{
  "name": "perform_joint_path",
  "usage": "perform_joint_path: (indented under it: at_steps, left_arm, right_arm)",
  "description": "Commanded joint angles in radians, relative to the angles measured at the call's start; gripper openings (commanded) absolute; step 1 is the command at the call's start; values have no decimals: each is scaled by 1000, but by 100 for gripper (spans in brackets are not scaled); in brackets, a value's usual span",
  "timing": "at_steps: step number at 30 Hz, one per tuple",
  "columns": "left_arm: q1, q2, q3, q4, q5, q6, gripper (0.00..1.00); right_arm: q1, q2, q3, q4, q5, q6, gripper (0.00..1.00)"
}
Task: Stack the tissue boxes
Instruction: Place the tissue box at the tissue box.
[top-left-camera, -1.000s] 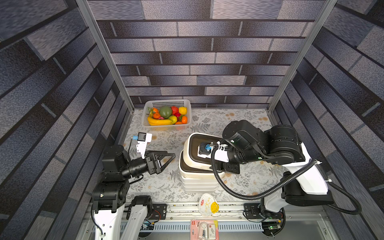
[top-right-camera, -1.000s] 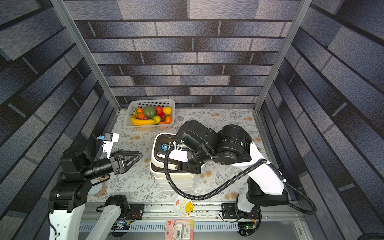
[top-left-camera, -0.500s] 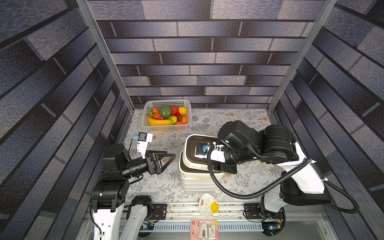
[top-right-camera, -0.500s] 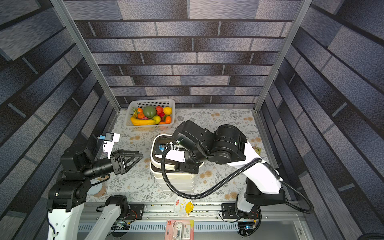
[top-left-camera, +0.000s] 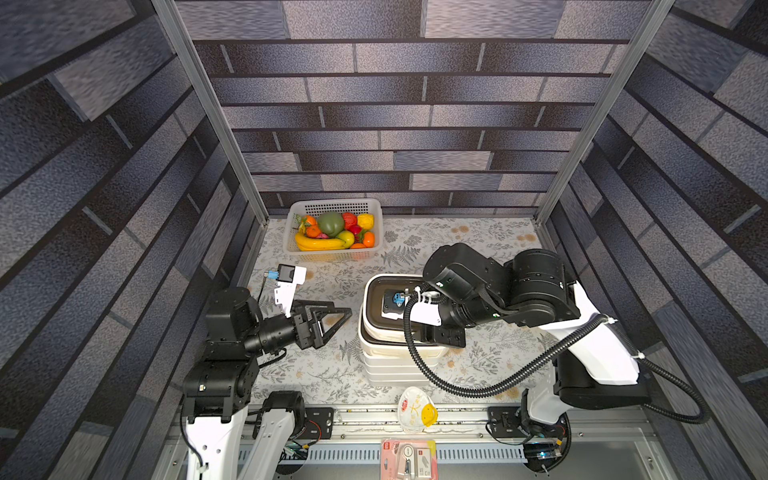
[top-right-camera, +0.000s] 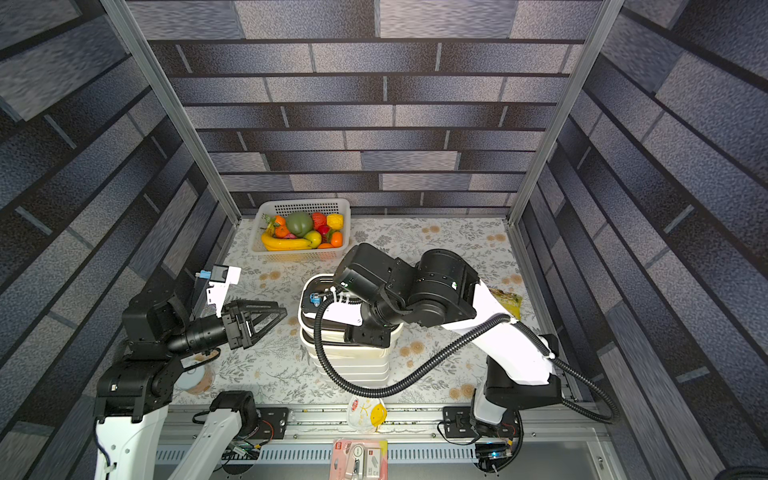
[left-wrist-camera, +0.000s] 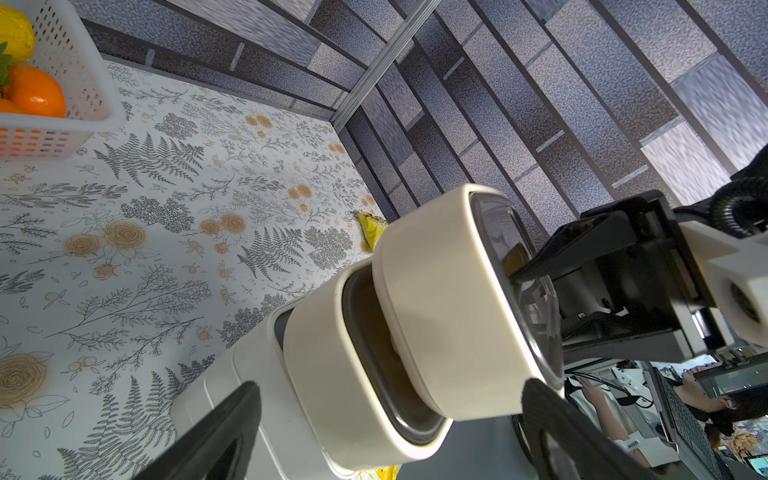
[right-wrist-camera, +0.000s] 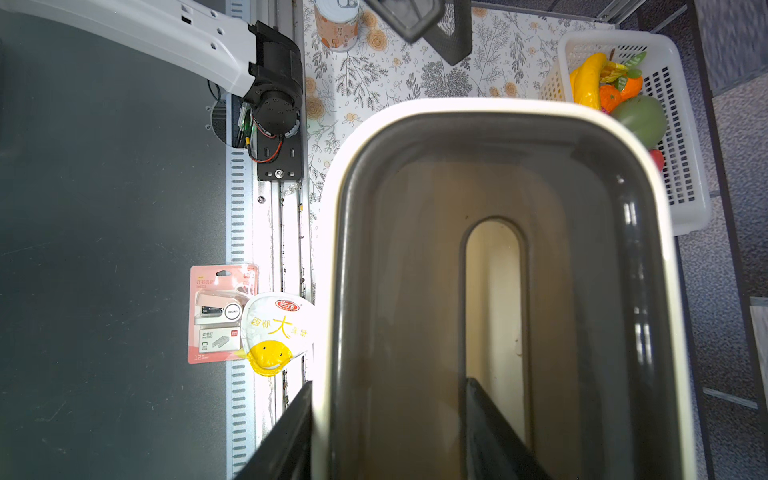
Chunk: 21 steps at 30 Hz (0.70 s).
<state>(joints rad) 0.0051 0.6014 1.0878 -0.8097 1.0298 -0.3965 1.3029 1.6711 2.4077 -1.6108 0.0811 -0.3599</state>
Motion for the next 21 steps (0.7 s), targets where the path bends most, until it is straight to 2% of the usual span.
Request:
perform_joint_path:
  at_steps: [1, 21]
  left_arm:
    - [-7, 10, 24, -17, -5, 34, 100]
    - [-8, 5, 6, -28, -7, 44, 100]
  right_arm:
    - [10, 10, 20, -178, -4, -17, 38]
    - [14, 10, 42, -166, -42, -22, 39]
